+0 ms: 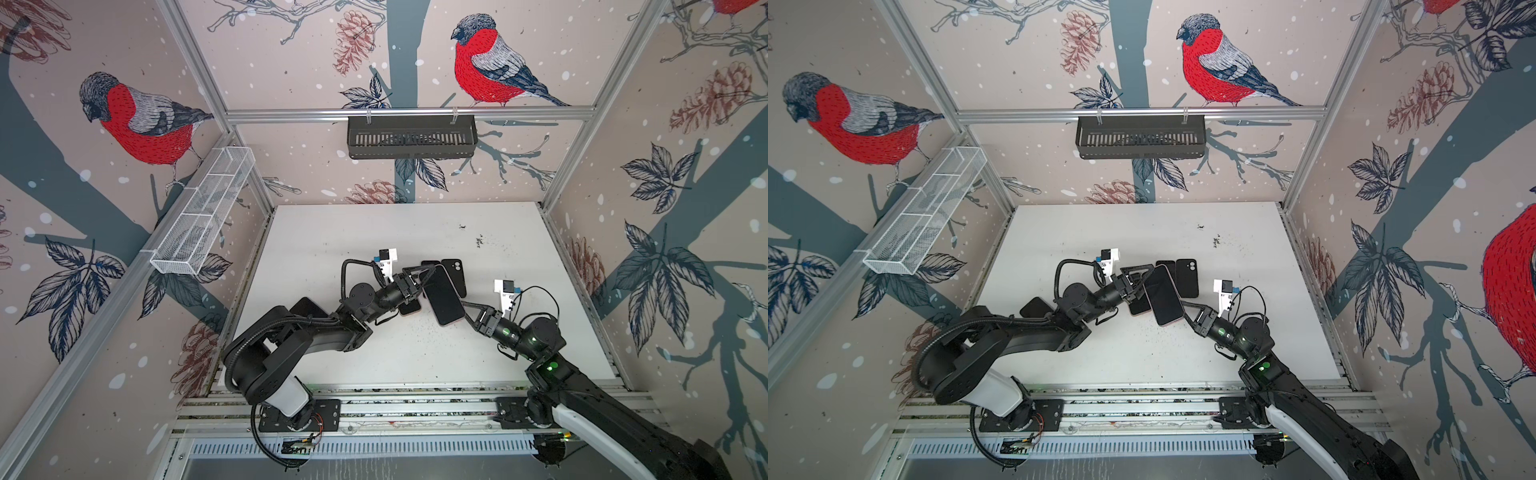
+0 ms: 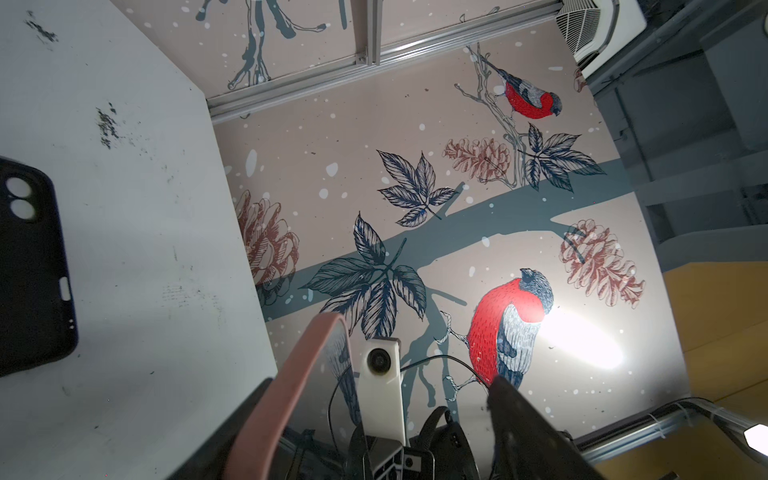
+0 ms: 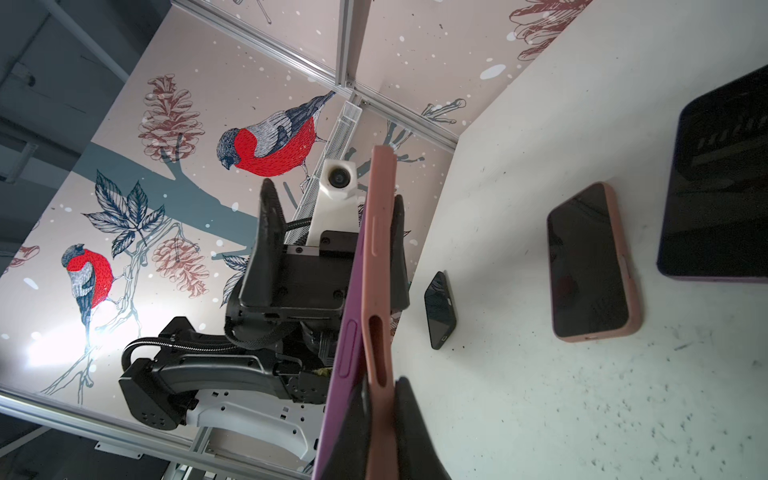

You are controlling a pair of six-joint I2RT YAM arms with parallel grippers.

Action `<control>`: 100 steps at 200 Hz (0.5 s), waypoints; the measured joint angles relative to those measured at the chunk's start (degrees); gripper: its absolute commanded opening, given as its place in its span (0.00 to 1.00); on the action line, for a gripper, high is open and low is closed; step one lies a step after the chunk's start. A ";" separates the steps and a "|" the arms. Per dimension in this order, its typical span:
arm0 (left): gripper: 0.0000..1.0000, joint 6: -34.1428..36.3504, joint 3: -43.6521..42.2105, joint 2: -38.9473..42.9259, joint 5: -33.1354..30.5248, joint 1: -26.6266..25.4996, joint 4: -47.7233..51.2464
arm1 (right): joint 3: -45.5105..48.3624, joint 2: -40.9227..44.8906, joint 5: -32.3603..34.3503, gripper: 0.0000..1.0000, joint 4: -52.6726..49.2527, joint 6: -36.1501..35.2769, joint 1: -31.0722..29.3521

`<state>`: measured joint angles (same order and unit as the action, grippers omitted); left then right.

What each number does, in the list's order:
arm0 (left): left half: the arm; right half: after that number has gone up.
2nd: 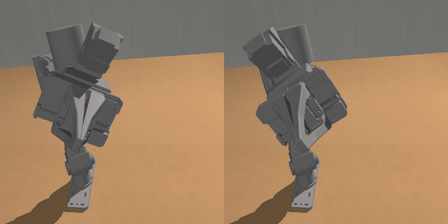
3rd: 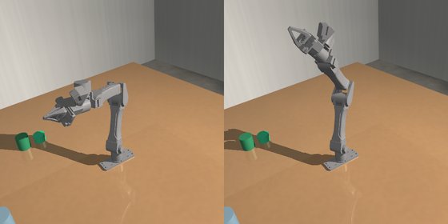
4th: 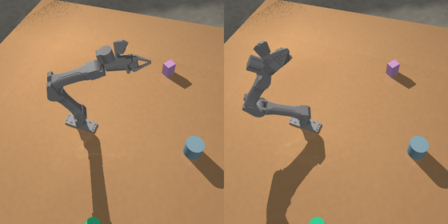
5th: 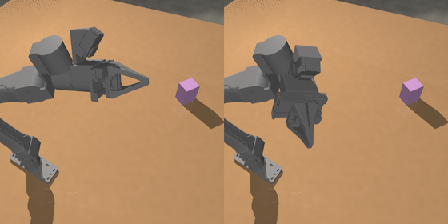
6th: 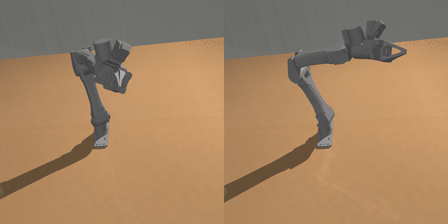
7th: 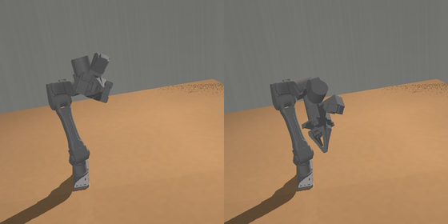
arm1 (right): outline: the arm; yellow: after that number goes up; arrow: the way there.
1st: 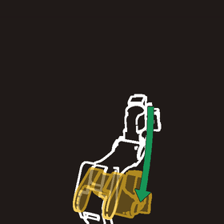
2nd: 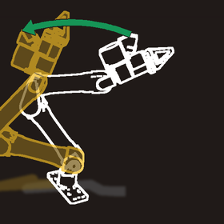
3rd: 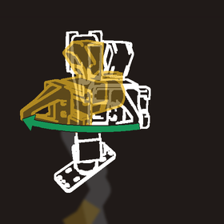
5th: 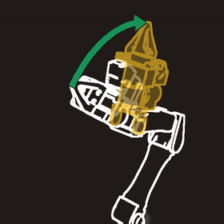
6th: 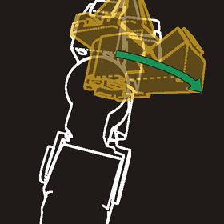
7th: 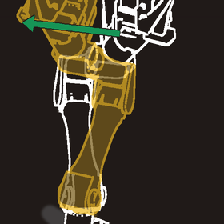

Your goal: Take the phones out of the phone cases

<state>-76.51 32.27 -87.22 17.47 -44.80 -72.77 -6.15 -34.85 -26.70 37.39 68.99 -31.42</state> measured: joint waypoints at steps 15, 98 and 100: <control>0.89 3.48 1.40 3.48 -1.36 -0.07 7.02 | -0.26 0.37 0.48 0.02 -1.75 0.22 1.07; 0.91 31.58 16.92 16.87 -19.65 -11.30 49.03 | -3.06 -0.11 4.66 0.01 -15.34 1.27 9.66; 0.91 32.33 17.55 16.68 -20.31 -11.93 49.94 | -3.19 -0.15 4.66 0.00 -15.50 1.27 9.79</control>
<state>-44.18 49.82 -70.54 -2.83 -56.73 -22.83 -9.34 -35.00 -22.04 21.89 70.26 -21.63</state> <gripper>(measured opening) 0.917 0.115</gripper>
